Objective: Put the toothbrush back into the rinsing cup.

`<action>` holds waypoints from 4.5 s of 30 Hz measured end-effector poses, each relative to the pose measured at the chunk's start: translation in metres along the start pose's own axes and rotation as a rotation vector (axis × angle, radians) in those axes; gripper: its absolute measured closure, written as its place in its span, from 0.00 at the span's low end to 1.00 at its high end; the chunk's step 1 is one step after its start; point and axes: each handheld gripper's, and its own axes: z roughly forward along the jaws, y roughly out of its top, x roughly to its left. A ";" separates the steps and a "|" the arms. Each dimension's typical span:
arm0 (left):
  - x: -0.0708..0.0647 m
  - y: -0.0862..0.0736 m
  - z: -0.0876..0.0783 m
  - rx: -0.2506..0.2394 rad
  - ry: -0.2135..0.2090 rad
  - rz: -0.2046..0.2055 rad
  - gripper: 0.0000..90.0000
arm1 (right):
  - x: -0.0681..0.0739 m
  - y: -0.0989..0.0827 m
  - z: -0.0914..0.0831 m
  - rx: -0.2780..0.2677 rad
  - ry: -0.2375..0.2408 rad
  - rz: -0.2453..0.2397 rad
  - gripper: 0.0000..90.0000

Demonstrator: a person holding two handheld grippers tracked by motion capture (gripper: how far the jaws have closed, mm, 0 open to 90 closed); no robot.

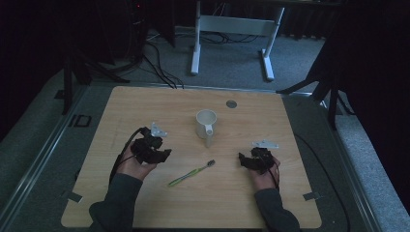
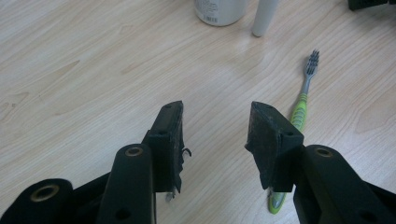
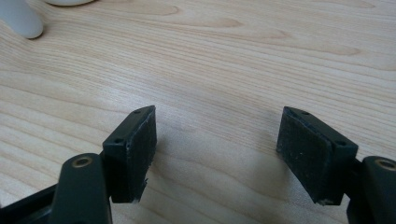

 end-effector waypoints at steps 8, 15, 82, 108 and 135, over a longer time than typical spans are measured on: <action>-0.003 0.005 0.002 0.023 -0.019 0.020 0.64 | 0.000 0.000 0.000 0.000 0.000 0.000 0.31; -0.007 0.009 0.005 0.050 -0.044 0.035 0.66 | 0.000 0.000 0.000 0.000 0.000 -0.001 0.31; -0.028 0.039 0.017 0.194 -0.108 0.152 0.73 | 0.000 0.000 0.000 0.000 0.001 -0.001 0.31; -0.034 0.046 0.034 0.266 -0.132 0.174 0.73 | 0.000 0.000 0.000 -0.001 0.001 0.000 0.31; -0.040 0.051 0.057 0.334 -0.172 0.195 0.73 | 0.000 0.000 0.000 0.000 0.002 0.001 0.31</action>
